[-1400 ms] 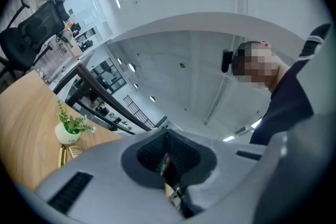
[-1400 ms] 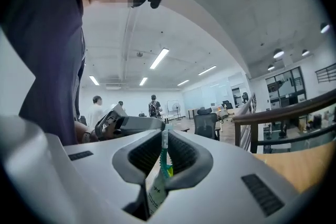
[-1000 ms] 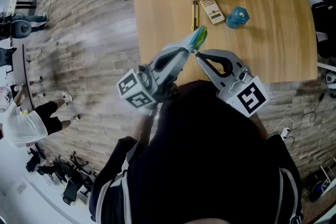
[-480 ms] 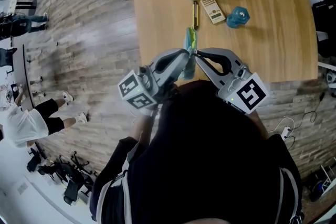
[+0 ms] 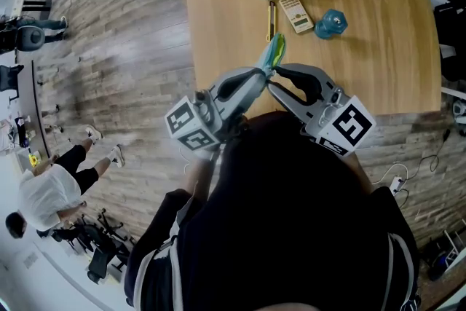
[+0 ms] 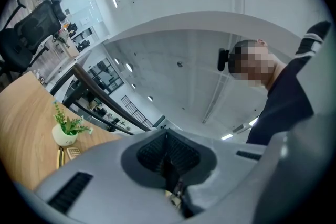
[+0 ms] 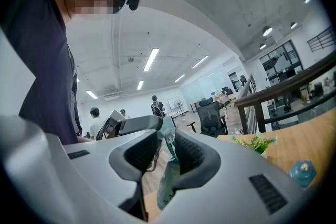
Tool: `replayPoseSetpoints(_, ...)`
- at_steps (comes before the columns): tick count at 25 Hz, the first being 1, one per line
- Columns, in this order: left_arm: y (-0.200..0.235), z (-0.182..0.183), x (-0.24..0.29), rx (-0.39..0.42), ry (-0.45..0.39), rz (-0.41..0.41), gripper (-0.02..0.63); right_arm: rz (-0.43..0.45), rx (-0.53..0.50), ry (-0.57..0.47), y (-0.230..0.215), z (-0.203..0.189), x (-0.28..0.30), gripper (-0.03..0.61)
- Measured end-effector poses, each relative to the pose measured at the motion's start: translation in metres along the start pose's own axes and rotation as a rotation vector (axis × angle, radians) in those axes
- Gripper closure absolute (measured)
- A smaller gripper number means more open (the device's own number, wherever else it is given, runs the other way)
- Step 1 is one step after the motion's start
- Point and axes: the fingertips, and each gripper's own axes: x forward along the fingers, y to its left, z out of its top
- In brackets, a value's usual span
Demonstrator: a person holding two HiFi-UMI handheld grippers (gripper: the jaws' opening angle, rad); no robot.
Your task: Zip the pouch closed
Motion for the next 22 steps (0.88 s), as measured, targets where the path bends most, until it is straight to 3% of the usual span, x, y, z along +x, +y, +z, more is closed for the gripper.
replayPoseSetpoints(17, 0.0024, -0.0034, 0.0010, 0.014, -0.002, 0.024, 0.612, -0.038, 0.050, 0.025, -0.0079, -0.0056, -0.0013, 0.522)
replayPoseSetpoints(22, 0.0055, -0.0019, -0.0024, 0.002, -0.021, 0.035, 0.612, -0.011, 0.140, -0.006, -0.0089, -0.0056, -0.0020, 0.531)
